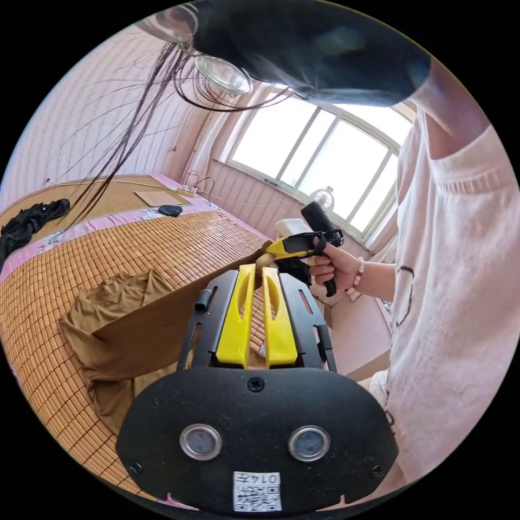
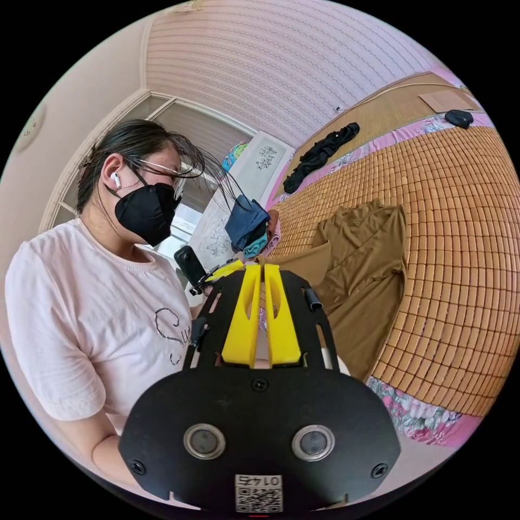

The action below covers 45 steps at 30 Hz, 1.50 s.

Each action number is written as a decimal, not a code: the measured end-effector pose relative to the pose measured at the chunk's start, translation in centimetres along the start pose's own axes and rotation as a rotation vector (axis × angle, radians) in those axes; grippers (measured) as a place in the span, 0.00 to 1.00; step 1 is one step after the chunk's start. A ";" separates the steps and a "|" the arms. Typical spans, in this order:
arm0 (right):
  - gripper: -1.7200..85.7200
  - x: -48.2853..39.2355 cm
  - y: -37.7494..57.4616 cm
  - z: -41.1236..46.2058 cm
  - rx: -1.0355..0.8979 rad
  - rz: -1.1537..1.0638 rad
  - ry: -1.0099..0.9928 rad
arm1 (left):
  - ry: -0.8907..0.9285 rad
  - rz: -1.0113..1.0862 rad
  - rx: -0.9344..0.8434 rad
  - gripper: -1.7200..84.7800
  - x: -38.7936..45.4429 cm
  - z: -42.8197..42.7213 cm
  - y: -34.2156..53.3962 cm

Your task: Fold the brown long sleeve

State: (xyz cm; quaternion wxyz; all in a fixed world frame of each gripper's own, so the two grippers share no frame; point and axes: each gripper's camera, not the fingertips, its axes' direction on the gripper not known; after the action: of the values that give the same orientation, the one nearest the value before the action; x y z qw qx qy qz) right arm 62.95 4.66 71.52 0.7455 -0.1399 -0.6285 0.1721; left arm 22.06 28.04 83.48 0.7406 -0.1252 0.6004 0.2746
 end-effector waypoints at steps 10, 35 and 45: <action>0.03 4.9 8.7 -1.3 -0.119 0.369 0.144 | 0.254 0.099 -0.346 0.04 3.7 10.4 2.9; 0.17 10.3 -17.2 12.2 -0.190 -0.019 0.681 | -0.507 -0.529 -0.329 0.10 -28.5 0.3 -0.3; 0.05 13.6 -21.9 14.5 -0.353 0.056 0.749 | -0.417 -0.540 -0.491 0.10 -33.2 6.3 -0.3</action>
State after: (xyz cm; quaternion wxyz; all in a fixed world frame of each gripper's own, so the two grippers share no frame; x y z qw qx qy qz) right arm 52.49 -9.31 95.35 0.8822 -0.3356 -0.3297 0.0189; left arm 23.14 22.56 116.79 0.8397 -0.3929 0.3000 0.2250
